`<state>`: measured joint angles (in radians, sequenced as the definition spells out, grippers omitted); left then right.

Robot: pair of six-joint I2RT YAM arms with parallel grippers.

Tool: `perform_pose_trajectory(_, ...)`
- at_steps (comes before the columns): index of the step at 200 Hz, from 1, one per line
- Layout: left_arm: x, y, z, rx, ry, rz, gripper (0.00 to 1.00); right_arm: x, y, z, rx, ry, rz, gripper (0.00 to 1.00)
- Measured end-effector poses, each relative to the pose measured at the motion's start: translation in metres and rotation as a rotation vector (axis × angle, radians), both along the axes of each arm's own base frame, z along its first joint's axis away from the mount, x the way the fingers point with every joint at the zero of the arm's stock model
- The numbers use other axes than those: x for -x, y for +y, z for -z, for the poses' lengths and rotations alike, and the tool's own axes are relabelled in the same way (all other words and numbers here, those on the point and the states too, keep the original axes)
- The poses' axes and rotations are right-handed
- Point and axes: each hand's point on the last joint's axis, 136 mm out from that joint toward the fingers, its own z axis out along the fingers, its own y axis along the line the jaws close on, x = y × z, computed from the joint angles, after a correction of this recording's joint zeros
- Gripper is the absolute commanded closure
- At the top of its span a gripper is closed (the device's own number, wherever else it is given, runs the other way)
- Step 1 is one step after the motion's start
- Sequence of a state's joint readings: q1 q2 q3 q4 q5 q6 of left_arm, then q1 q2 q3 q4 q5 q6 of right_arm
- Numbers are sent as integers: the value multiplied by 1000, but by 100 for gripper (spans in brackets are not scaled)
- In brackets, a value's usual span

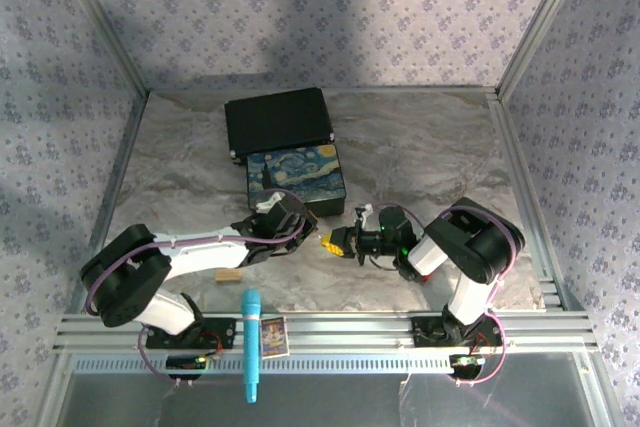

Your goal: Unlock a padlock with a key

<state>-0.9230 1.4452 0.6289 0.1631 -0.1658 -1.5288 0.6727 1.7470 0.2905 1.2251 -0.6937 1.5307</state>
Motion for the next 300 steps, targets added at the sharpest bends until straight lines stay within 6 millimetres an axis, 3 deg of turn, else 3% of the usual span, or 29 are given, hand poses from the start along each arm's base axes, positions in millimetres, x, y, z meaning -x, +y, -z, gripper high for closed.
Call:
perform_pose_trajectory(153,-3,5,1,1,-15,-29,87,-11,10,-3,-31,-17,12,100)
perform_pose_trajectory(176,-1,7,0,7,-17,-33,92,-11,12,-2,-43,-9,13,100)
perform_pose_trajectory(200,-2,10,-4,24,-35,-44,100,-12,14,-7,-58,-3,7,100)
perform_pose_trajectory(300,-15,8,-25,122,-135,-90,100,-28,11,-25,-144,92,-56,100)
